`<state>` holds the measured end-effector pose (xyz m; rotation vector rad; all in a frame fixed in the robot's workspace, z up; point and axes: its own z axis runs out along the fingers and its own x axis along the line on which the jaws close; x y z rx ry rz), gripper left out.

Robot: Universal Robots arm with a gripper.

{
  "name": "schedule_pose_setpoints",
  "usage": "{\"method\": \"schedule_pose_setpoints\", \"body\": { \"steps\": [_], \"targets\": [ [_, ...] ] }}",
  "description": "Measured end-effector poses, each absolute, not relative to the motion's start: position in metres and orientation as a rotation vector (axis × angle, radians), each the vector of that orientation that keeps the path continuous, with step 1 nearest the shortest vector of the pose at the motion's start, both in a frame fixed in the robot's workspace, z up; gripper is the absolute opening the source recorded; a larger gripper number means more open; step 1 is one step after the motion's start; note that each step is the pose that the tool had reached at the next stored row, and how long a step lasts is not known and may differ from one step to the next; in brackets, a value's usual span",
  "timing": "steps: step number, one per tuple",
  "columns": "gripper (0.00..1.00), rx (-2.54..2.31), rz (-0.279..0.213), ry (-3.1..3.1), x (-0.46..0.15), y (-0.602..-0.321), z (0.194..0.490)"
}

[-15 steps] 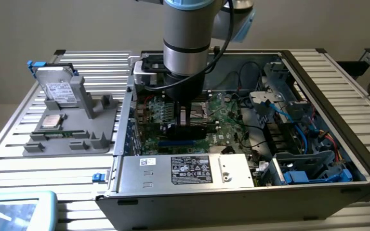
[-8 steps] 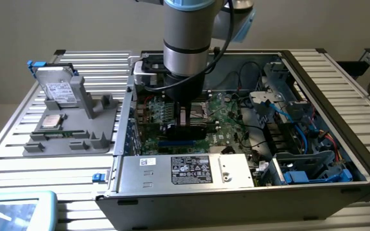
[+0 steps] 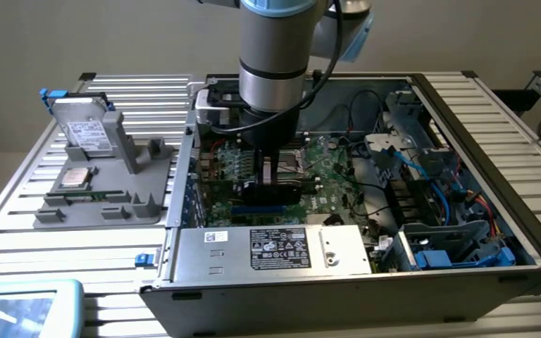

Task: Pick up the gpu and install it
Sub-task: 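Insert the gpu into the slot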

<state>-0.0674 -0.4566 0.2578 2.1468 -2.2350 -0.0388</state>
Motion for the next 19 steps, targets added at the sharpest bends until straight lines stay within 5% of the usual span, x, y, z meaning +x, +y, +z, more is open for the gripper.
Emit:
{"method": "schedule_pose_setpoints", "body": {
  "steps": [19],
  "targets": [
    [0.27,2.151,-0.049,-2.239,-0.067,-0.457,0.2564]
  ]
}}
